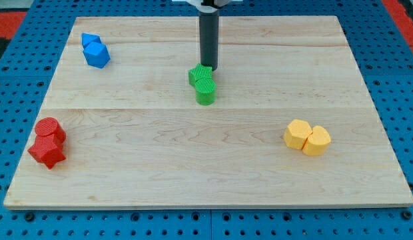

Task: Push the yellow heart along with yellow hexagon left and up a bit

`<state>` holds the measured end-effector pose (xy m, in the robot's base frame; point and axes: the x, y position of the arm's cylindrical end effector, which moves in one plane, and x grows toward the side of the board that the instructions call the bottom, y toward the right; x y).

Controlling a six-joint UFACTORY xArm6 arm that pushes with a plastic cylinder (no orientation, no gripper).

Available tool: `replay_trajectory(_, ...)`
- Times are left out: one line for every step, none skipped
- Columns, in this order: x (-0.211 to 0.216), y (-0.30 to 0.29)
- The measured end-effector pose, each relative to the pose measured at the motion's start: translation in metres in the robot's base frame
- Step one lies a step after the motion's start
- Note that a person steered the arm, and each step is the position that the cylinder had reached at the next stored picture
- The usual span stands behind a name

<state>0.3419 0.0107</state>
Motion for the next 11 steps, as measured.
replay_trajectory(0.014,0.089)
replay_trajectory(0.051,0.157)
replay_trajectory(0.092,0.209)
replay_trajectory(0.137,0.215)
replay_trajectory(0.178,0.216)
replay_trajectory(0.177,0.179)
replay_trajectory(0.177,0.126)
replay_trajectory(0.177,0.093)
replay_trajectory(0.173,0.089)
replay_trajectory(0.160,0.087)
replay_trajectory(0.149,0.078)
